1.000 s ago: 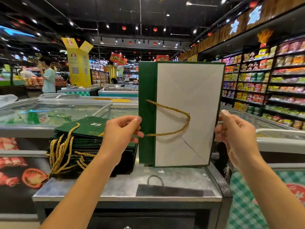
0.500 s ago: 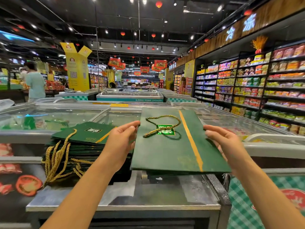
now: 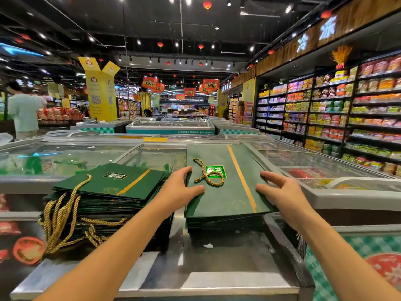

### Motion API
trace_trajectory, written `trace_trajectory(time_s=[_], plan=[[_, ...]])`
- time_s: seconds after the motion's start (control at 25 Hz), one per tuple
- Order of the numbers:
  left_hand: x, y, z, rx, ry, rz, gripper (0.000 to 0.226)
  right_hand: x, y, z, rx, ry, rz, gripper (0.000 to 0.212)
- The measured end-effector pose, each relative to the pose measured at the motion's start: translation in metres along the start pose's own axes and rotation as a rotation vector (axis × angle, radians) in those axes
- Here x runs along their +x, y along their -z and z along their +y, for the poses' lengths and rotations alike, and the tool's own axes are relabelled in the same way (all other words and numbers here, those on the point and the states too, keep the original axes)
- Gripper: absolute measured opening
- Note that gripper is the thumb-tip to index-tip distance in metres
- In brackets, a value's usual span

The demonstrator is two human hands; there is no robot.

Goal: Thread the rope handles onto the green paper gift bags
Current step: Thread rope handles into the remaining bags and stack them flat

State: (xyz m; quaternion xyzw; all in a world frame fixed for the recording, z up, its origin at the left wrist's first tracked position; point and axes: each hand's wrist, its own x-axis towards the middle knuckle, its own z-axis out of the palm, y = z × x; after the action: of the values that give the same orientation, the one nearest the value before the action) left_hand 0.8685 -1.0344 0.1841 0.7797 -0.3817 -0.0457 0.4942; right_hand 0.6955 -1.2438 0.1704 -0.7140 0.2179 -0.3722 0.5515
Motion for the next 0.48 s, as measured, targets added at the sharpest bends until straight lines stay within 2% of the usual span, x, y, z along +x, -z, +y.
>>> trace_trajectory(time_s=[0.12,0.28,0.48], plan=[[0.023,-0.007,-0.003,0.158,0.009,-0.006,0.081,0.014,-0.006,0.007,-0.151,0.024,-0.099,0.056],[0.045,-0.017,-0.012,0.227,0.066,-0.048,0.075,0.027,-0.012,0.022,-0.51,0.103,-0.125,0.063],[0.056,-0.03,-0.025,0.352,0.096,-0.115,0.07,0.033,-0.017,0.047,-0.639,0.07,-0.197,0.061]])
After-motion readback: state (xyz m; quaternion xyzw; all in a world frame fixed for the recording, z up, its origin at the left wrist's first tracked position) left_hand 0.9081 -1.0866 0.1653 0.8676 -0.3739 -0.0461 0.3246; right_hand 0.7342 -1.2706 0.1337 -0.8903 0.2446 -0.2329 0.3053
